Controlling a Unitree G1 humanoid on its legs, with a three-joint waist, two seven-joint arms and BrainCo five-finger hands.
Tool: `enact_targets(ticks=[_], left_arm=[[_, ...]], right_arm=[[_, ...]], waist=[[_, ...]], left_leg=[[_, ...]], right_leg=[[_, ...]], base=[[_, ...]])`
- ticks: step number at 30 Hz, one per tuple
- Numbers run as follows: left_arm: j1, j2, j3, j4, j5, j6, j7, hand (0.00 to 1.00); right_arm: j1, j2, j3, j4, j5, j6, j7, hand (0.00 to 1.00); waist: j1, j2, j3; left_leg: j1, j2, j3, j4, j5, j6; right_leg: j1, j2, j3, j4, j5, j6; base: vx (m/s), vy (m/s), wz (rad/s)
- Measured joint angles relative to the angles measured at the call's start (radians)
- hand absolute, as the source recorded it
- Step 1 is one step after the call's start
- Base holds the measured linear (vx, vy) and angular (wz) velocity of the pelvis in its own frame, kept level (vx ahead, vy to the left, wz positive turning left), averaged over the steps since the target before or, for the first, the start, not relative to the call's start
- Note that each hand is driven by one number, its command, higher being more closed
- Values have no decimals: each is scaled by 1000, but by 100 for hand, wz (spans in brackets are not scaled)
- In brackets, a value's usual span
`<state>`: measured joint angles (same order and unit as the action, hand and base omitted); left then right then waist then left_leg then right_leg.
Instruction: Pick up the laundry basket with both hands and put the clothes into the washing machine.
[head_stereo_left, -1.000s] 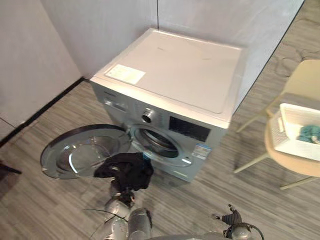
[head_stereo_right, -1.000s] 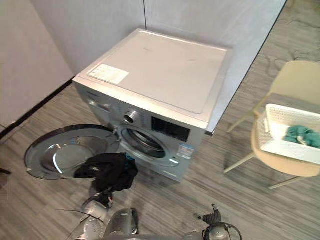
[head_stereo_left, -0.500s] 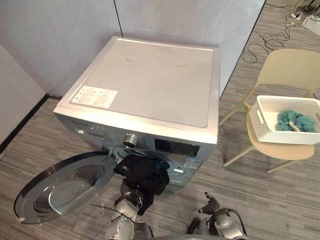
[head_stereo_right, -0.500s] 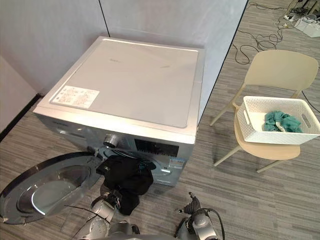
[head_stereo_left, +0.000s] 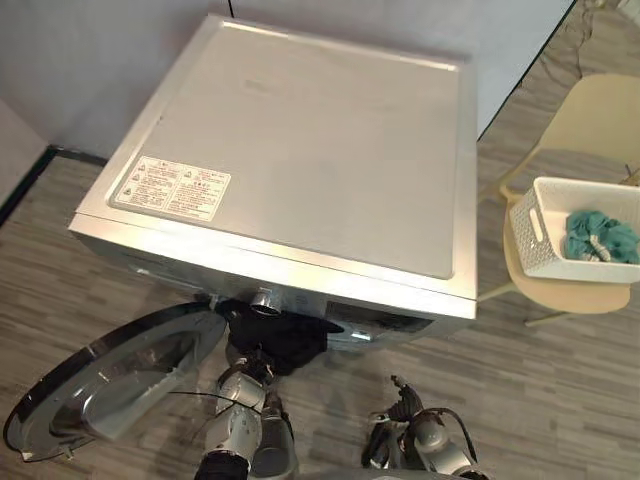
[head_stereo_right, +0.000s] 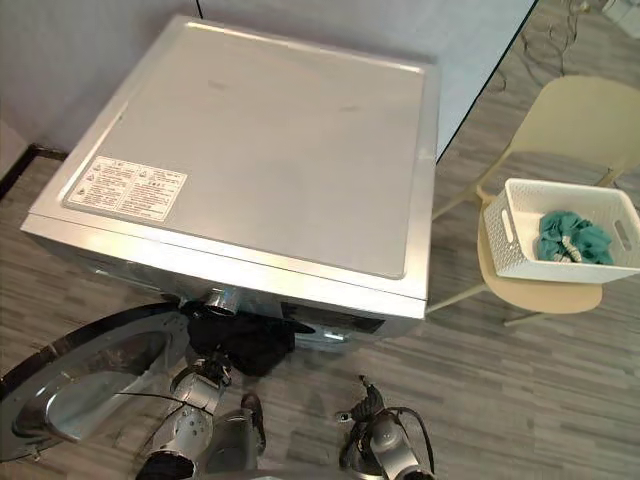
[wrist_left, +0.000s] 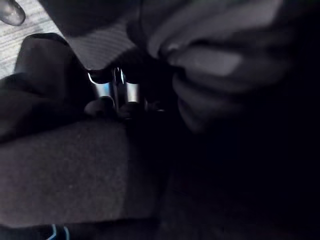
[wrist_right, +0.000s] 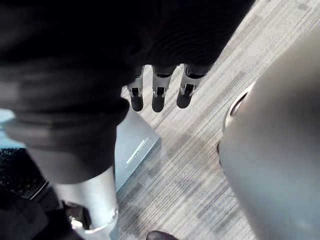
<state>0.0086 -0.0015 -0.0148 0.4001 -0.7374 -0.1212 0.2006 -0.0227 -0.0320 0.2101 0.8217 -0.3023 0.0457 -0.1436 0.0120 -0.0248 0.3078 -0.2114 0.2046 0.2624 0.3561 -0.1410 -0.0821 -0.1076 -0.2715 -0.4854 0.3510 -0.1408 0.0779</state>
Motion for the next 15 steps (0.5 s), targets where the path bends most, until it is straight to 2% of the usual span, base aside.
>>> enact_targets(ticks=[2, 6, 7, 10, 11, 13, 15], left_arm=[[-71, -1, -30, 3, 0, -10, 0, 100], [-250, -15, -36, 35, -21, -31, 27, 100], [-315, -26, -34, 72, -36, -42, 47, 100], [-403, -46, -13, 41, -38, -44, 78, 100], [-425, -57, 2, 1, -37, -49, 89, 100], [-470, -74, 26, -105, -35, -85, 109, 100], [-517, -76, 26, -167, -32, -98, 130, 100]], right_arm=[[-57, -16, 33, -25, 19, 0, -13, 0], [-156, -16, 83, -53, 39, -3, -41, 0], [-183, -13, 86, -56, 60, -2, -58, 0], [-187, -5, 107, -140, 94, -2, -81, 0], [-177, 4, 115, -192, 109, -8, -89, 0], [-163, 22, 149, -303, 121, -38, -98, 0], [-140, 29, 153, -388, 137, -51, -98, 0]], waist=[[1, 14, 52], [-3, 13, 123], [-3, 10, 145], [-6, 0, 188], [-10, -4, 195], [-27, -10, 219], [-26, -11, 222]], left_leg=[[-53, -14, 15, -2, 13, 12], [-168, -22, 9, 40, 29, 19], [-213, -18, 9, 74, 29, 19], [-306, -2, 9, 170, 29, 19], [-367, 9, 3, 230, 18, 31], [-529, 44, -21, 426, -90, 67], [-671, 71, -53, 588, -151, 67]], right_leg=[[-79, -24, 21, 38, 2, 3], [-201, -48, 30, 108, 5, 6], [-245, -57, 38, 137, 5, 6], [-331, -83, 49, 225, -4, -2], [-382, -92, 56, 277, -21, -9], [-516, -120, 78, 464, -141, 8], [-649, -154, 108, 637, -211, 0]], base=[[-118, 73, -8], [-140, 24, 3], [-152, 29, 2], [-185, 10, 4], [-228, 5, 14], [-254, 18, 16], [-291, -10, 13]])
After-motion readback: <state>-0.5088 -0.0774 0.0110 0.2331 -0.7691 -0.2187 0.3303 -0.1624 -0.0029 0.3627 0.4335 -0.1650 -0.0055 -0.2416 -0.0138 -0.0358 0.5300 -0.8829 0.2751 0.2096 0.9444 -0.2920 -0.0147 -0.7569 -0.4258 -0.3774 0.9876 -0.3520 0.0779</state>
